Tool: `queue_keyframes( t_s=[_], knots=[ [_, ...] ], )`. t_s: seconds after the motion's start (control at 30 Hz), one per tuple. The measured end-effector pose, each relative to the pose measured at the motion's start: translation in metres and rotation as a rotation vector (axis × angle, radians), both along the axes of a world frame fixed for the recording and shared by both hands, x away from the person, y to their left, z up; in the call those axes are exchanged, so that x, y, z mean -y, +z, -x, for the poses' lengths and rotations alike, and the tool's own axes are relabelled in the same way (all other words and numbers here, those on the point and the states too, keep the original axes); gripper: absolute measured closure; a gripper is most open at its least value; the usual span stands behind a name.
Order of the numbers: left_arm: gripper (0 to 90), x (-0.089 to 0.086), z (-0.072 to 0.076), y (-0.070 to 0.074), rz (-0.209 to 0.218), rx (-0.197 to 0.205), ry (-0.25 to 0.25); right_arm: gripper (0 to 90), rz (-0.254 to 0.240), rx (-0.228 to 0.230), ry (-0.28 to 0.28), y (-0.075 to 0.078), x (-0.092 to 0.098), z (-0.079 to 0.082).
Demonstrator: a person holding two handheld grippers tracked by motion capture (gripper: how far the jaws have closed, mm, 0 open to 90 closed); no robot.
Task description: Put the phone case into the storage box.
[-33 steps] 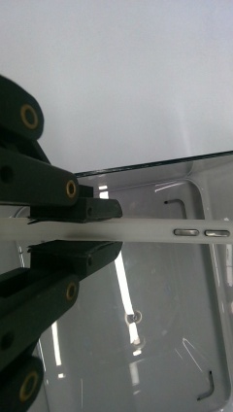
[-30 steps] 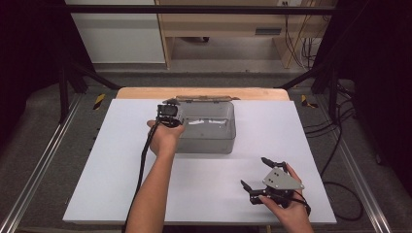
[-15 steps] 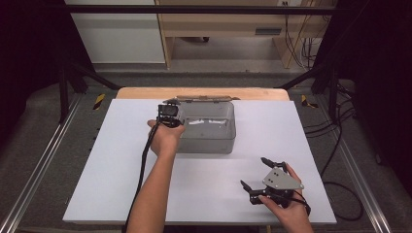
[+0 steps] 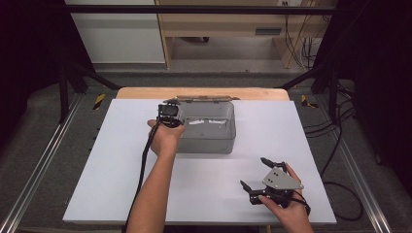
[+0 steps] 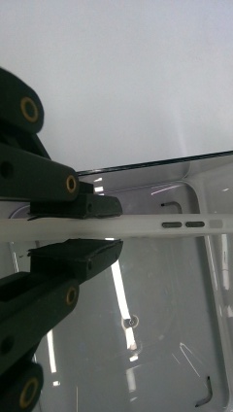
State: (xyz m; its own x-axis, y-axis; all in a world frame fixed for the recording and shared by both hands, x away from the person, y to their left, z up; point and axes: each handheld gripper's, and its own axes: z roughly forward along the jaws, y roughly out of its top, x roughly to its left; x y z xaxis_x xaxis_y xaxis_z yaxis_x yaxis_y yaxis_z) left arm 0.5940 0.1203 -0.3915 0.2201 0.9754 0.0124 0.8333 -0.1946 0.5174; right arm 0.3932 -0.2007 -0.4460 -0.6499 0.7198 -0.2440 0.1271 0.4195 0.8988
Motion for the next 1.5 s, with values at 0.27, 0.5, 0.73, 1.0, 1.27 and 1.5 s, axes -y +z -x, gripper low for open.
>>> queue_keyframes(
  t_s=[0.27, 0.5, 0.73, 1.0, 1.27, 1.5],
  knots=[
    [77.7, -0.0002, 0.0003, 0.0004, 0.001, 0.000, -0.001, 4.8, -0.001, -0.001, 0.001, 0.0000, -0.0002, 0.0000],
    [76.6, 0.0009, 0.0008, 0.0011, -0.007, 0.011, -0.005, 4.8, -0.003, -0.002, 0.001, 0.0002, 0.0002, -0.0002],
    [76.1, 0.0010, 0.0017, 0.0022, -0.009, 0.018, -0.008, 4.8, -0.002, -0.003, 0.001, 0.0000, 0.0001, 0.0000],
    [74.8, 0.0016, 0.0033, 0.0058, -0.015, 0.026, -0.014, 4.8, -0.002, -0.003, 0.003, 0.0000, -0.0004, -0.0001],
    [75.4, 0.0010, 0.0035, 0.0074, -0.017, 0.031, -0.016, 4.8, 0.000, -0.001, 0.006, -0.0002, -0.0007, -0.0004],
    [75.5, 0.0010, 0.0036, 0.0077, -0.018, 0.031, -0.016, 4.8, 0.001, -0.002, 0.007, -0.0003, -0.0007, -0.0004]
  ],
)
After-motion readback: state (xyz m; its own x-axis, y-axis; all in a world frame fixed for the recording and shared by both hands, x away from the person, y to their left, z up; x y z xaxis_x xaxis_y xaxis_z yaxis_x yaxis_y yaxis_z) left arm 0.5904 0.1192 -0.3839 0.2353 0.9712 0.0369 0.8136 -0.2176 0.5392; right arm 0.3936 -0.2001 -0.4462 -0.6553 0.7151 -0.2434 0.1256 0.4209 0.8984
